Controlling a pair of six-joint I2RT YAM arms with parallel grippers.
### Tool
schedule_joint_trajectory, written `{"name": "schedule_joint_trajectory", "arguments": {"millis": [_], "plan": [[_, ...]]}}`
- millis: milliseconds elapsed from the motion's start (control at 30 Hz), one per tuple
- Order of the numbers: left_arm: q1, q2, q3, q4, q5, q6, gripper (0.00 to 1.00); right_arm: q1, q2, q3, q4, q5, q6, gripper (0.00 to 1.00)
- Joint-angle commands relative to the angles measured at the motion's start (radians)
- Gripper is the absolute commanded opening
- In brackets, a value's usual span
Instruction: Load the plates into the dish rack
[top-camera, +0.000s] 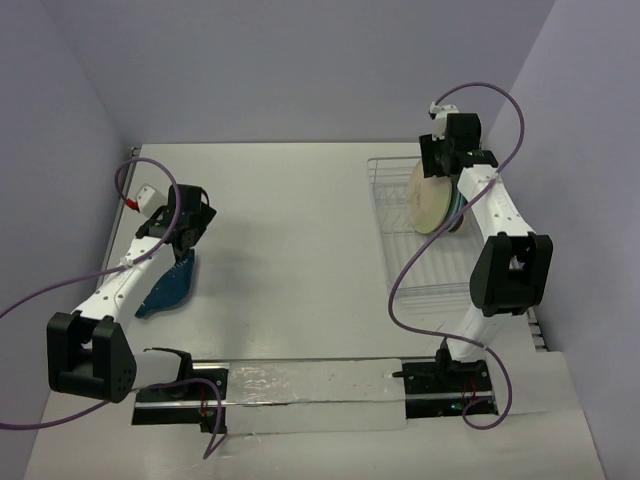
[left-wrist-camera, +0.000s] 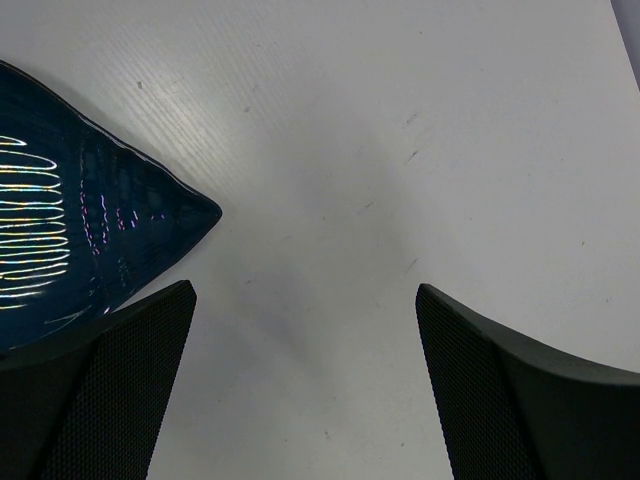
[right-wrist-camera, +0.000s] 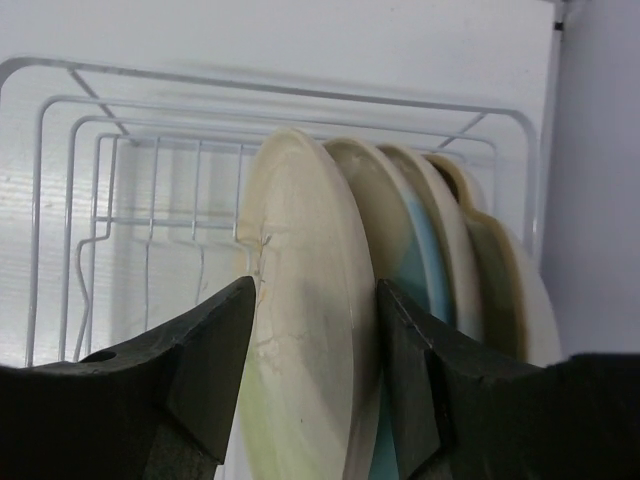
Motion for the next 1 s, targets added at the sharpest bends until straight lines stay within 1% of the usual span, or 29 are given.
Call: {"name": "schedule_joint_trajectory", "arguments": {"millis": [0,67,200,300,433,500,600,700,833,900,933,967], "plan": [[0.009,-0.042,-0.005,0.003,-0.008,0.015,0.99,0.032,-0.068,0.006,0.081,0.12,0.007,0.61],[0.009,-0.049,-0.006,0.003,-0.014,0.016,0.99,0.039,-0.074,0.013,0.083,0.128,0.003,0.63],[0.009,-0.062,-0.011,0.002,-0.023,0.017,0.99,0.067,-0.078,0.057,0.095,0.208,0.007,0.69],[0.009,-0.062,-0.004,-0.004,-0.035,0.013,0.99,0.071,-0.069,0.102,0.098,0.239,0.02,0.72],[0.013,-0.062,-0.006,-0.031,-0.068,-0.012,0.99,0.086,-0.067,0.128,0.1,0.245,0.015,0.76],[0.024,-0.07,-0.016,-0.024,-0.059,-0.016,0.99,0.092,-0.072,0.135,0.1,0.245,0.014,0.78],[0.07,-0.08,-0.034,-0.023,-0.014,-0.025,0.99,0.109,-0.08,0.148,0.101,0.239,0.02,0.81],[0.141,-0.089,-0.055,-0.035,0.036,-0.038,0.99,0.131,-0.1,0.16,0.101,0.208,0.033,0.84],[0.22,-0.098,-0.068,-0.147,0.026,-0.162,0.99,0.187,-0.109,0.157,0.101,0.088,0.052,0.93],[0.298,-0.113,-0.093,-0.166,0.043,-0.173,0.99,0.219,-0.105,0.156,0.103,0.052,0.064,0.95],[0.33,-0.125,-0.11,-0.164,0.06,-0.178,0.99,0.234,-0.101,0.157,0.102,0.017,0.073,0.96],[0.37,-0.149,-0.131,-0.162,0.08,-0.188,0.99,0.262,-0.093,0.16,0.101,-0.051,0.086,0.96]]}}
